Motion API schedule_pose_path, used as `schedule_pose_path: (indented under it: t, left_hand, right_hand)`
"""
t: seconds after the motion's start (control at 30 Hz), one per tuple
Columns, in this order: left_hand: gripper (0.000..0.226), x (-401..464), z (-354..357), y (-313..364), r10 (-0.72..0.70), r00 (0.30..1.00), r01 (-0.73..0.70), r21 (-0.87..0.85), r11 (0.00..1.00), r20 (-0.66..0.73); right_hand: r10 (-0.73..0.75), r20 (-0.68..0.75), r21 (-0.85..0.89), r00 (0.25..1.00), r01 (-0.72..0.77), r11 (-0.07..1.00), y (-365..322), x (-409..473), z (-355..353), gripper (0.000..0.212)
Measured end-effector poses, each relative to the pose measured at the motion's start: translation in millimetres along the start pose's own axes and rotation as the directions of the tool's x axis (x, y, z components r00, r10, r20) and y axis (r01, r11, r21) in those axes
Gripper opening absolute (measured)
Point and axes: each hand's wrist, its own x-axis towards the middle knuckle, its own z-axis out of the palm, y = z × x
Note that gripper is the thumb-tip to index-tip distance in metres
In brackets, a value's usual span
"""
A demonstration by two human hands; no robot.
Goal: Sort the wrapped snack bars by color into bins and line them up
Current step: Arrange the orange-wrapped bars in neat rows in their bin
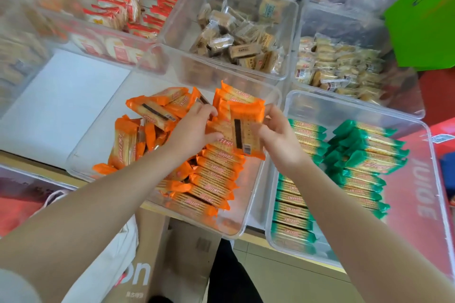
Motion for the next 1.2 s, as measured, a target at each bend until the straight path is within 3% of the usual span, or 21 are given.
schedule_pose_path:
  t: [0.07, 0.13, 0.23, 0.33, 0.37, 0.43, 0.53, 0.63, 0.8, 0.87, 1.0, 1.1, 1.2]
  left_hand:
    - [0.05, -3.2, 2.5, -5.4, -0.063, 0.998, 0.063, -0.026, 0.998, 0.014]
    - [0.051, -4.9, 3.5, -10.8, -0.107, 0.993, 0.108, -0.016, 0.994, 0.046]
    - [0.048, -5.1, -0.5, -12.2, -0.108, 0.988, 0.112, -0.032, 0.993, 0.112]
    - [0.038, -4.7, -6.8, -12.8, -0.08, 0.986, 0.086, -0.033, 0.996, 0.143]
    - [0.034, -4.6, -9.3, -13.8, -0.078, 0.986, 0.085, -0.043, 0.995, 0.146]
    - [0.027, -2.9, -14.4, -16.2, -0.094, 0.986, 0.108, -0.099, 0.989, 0.141]
    - [0.014, -1.8, -17.7, -16.9, -0.111, 0.988, 0.129, -0.173, 0.976, 0.111]
    - [0.002, -1.3, -17.0, -15.6, -0.103, 0.988, 0.124, -0.182, 0.976, 0.117]
    - [0.005, 1.7, -13.8, -18.6, -0.172, 0.978, 0.193, -0.195, 0.962, 0.12]
    - [0.006, 2.6, -11.4, -15.5, -0.169, 0.98, 0.188, -0.2, 0.962, 0.108]
    - [0.01, 2.0, -9.6, -13.1, -0.141, 0.983, 0.161, -0.182, 0.97, 0.12]
    - [0.018, -2.2, -16.5, -15.0, -0.107, 0.973, 0.154, -0.229, 0.961, 0.206]
    - [0.033, -8.9, -27.9, -16.8, -0.063, 0.974, 0.092, -0.128, 0.987, 0.218]
  right_hand:
    - [0.054, 0.053, 0.019, 0.997, -0.055, 0.998, -0.6, 4.2, 3.3, 0.03]
    - [0.049, 0.099, -0.111, 0.994, -0.038, 0.993, -2.1, 6.3, 6.8, 0.031]
    - [0.048, 0.19, -0.196, 0.981, -0.01, 0.98, 0.4, 8.0, 11.1, 0.03]
    - [0.135, 0.226, -0.338, 0.965, -0.053, 0.94, -0.4, 11.4, 17.6, 0.046]
    - [0.131, 0.229, -0.47, 0.965, -0.008, 0.883, 0.0, 12.4, 19.1, 0.052]
    - [0.043, 0.246, -0.745, 0.968, 0.16, 0.648, 5.1, 15.1, 20.7, 0.062]
    - [-0.004, 0.233, -0.93, 0.972, 0.224, 0.29, 11.1, 15.7, 27.3, 0.077]
    - [-0.015, 0.22, -0.968, 0.975, 0.22, 0.123, 16.7, 16.8, 36.1, 0.062]
    - [-0.028, 0.163, -0.986, 0.986, 0.164, 0.026, 24.1, 13.3, 44.1, 0.034]
    - [-0.072, 0.177, -0.983, 0.982, 0.172, -0.07, 28.0, 11.1, 48.3, 0.028]
    - [-0.193, 0.157, -0.98, 0.969, 0.128, -0.153, 26.2, 14.6, 50.8, 0.036]
    - [-0.221, 0.27, -0.958, 0.937, 0.239, -0.157, 32.8, 15.6, 49.8, 0.053]
    - [-0.065, 0.43, -0.884, 0.901, 0.405, -0.235, 36.6, 19.3, 50.3, 0.068]
